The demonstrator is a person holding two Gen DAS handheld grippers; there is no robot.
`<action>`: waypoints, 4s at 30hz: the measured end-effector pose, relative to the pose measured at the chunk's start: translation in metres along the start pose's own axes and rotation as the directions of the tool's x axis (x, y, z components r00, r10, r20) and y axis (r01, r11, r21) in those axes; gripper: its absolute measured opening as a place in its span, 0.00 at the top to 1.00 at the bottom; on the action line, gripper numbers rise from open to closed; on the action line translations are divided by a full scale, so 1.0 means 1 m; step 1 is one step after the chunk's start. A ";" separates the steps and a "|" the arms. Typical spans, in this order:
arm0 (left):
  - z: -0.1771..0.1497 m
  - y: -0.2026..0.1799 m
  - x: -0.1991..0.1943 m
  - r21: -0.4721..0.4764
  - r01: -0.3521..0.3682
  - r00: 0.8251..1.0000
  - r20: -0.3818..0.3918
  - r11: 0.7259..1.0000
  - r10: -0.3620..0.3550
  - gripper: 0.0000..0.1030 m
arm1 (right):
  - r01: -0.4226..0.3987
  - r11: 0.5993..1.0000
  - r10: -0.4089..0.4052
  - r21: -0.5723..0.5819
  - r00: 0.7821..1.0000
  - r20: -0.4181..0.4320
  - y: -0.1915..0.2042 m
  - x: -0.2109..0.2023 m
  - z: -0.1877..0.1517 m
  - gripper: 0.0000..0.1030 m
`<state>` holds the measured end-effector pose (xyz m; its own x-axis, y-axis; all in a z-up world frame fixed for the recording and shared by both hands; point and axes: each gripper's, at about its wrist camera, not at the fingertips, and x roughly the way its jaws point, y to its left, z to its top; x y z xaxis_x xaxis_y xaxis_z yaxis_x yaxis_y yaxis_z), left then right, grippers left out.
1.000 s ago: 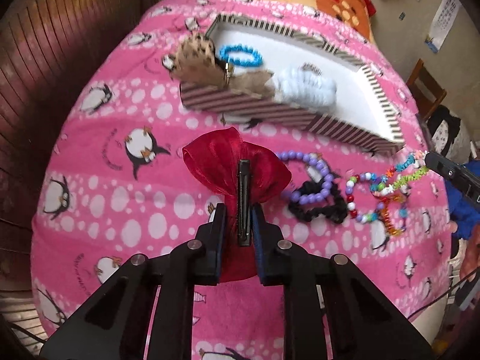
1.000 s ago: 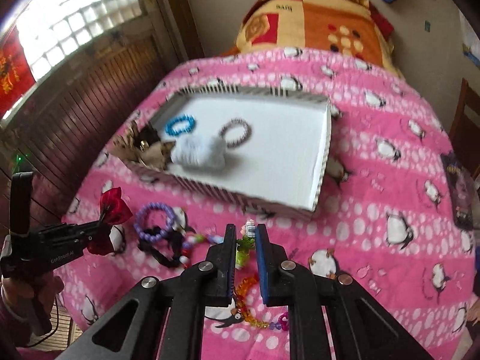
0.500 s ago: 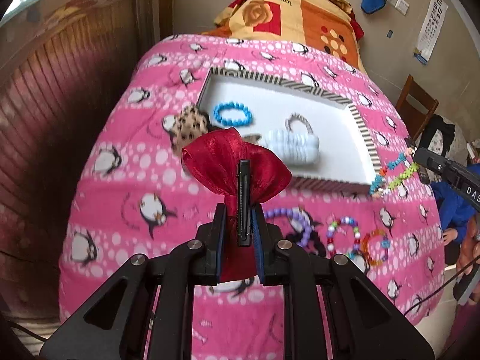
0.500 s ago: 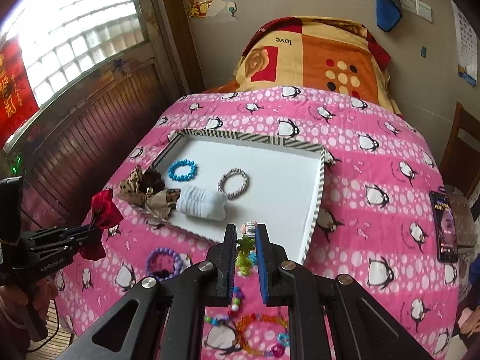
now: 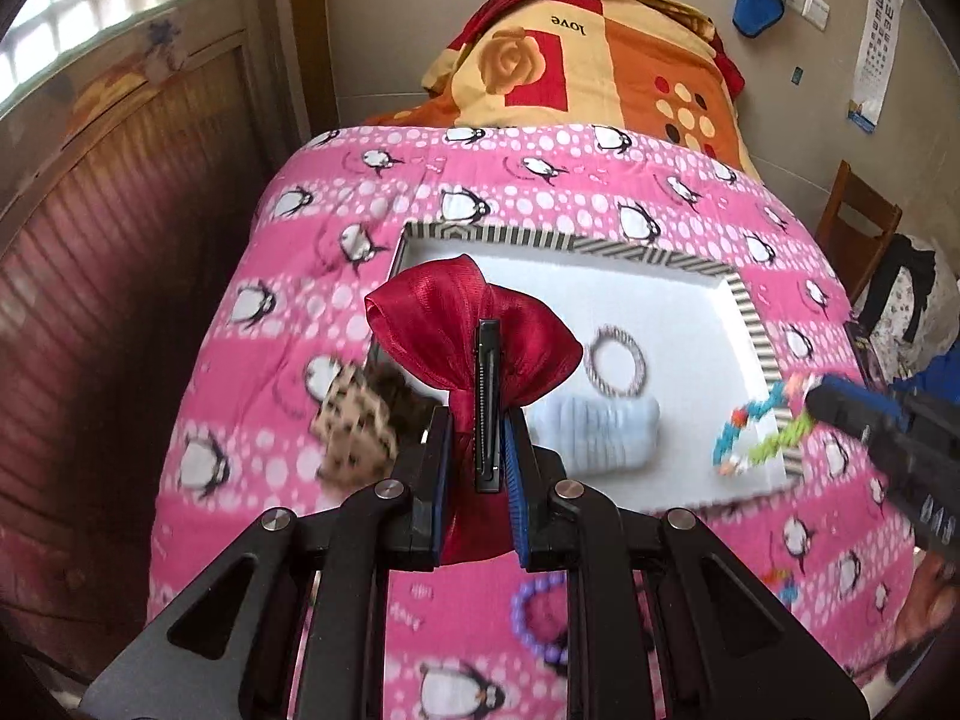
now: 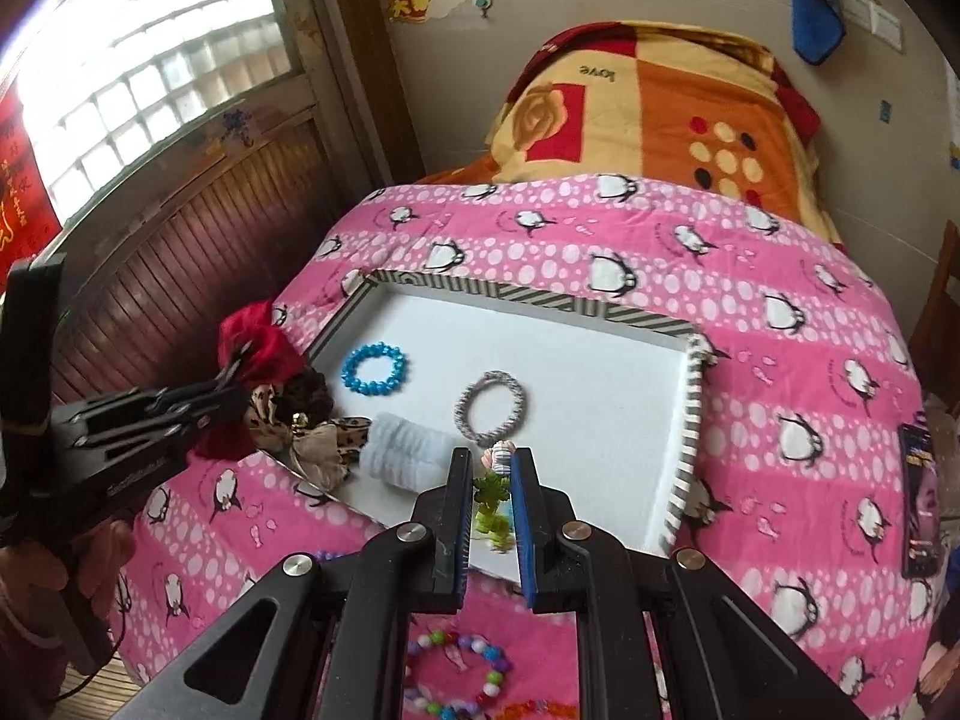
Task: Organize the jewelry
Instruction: 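Lower red bow clip and green bead strand into the tray and open both tools, then withdraw both tools from the tray toward the remaining bracelets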
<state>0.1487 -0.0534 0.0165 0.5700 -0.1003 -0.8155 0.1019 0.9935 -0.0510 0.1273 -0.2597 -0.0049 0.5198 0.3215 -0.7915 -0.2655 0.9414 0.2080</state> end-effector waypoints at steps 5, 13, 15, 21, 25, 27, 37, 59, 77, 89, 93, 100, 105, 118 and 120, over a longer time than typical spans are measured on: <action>0.025 -0.008 0.025 0.001 -0.012 1.000 -0.019 1.000 0.012 0.85 | -0.047 0.999 0.047 -0.007 0.999 -0.027 0.008 0.022 0.004 0.89; 0.057 -0.017 0.077 0.000 -0.025 0.996 -0.084 1.000 0.025 0.85 | -0.007 0.997 0.017 0.074 0.992 -0.128 -0.037 0.066 -0.009 0.89; 0.063 -0.021 0.092 0.008 -0.028 0.994 -0.105 1.000 0.028 0.85 | 0.016 0.996 -0.002 0.088 0.988 -0.151 -0.048 0.074 -0.013 0.89; 0.069 -0.039 0.128 0.034 -0.028 0.987 -0.156 0.999 0.033 0.85 | 0.049 0.994 -0.029 0.100 0.981 -0.190 -0.065 0.091 -0.023 0.89; 0.070 -0.045 0.147 0.048 -0.034 0.981 -0.187 0.998 0.043 0.85 | 0.038 0.995 -0.020 0.093 0.982 -0.186 -0.065 0.095 -0.023 0.89; 0.070 -0.046 0.154 0.053 -0.036 0.979 -0.197 0.998 0.045 0.85 | 0.043 0.996 -0.026 0.084 0.981 -0.192 -0.064 0.096 -0.023 0.88; 0.066 -0.045 0.160 0.056 -0.045 0.976 -0.213 0.997 0.056 0.71 | 0.041 0.996 -0.030 0.081 0.990 -0.136 -0.057 0.078 -0.019 0.58; 0.027 -0.034 0.048 0.042 -0.102 0.994 -0.040 0.994 0.104 0.48 | 0.041 0.993 -0.033 0.113 0.997 -0.066 -0.035 0.029 -0.027 0.58; -0.035 -0.026 -0.003 0.039 -0.115 0.993 -0.020 0.993 0.116 0.48 | 0.044 0.995 -0.038 0.093 0.997 -0.064 -0.008 -0.003 -0.057 0.57; -0.081 -0.024 -0.029 0.037 -0.081 0.996 -0.043 0.996 0.082 0.48 | 0.059 0.992 -0.051 0.109 0.996 -0.078 0.000 -0.026 -0.098 0.57; -0.093 -0.020 -0.032 0.025 -0.054 0.996 -0.067 0.998 0.056 0.48 | 0.076 0.991 -0.068 0.113 0.995 -0.077 0.001 -0.037 -0.112 0.57; -0.120 0.010 -0.031 -0.027 -0.044 0.991 -0.130 0.999 0.040 0.48 | 0.103 0.985 -0.092 0.135 0.992 -0.082 -0.009 -0.055 -0.138 0.57; -0.134 0.028 -0.027 -0.061 -0.058 0.986 -0.161 0.996 0.047 0.48 | 0.123 0.980 -0.107 0.159 0.988 -0.108 -0.020 -0.057 -0.161 0.57; -0.118 0.020 0.001 -0.094 0.001 0.979 -0.203 0.996 -0.020 0.48 | 0.152 0.967 -0.127 0.203 0.983 -0.130 -0.039 -0.052 -0.170 0.57; -0.115 0.018 0.008 -0.092 -0.001 0.978 -0.210 0.996 -0.018 0.48 | 0.161 0.967 -0.137 0.199 0.982 -0.128 -0.044 -0.049 -0.165 0.57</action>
<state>0.0612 -0.0300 -0.0571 0.3841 -0.1047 -0.9173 0.0262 0.9944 -0.1025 -0.0203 -0.3341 -0.0695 0.4429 0.1735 -0.8796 -0.0115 0.9821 0.1879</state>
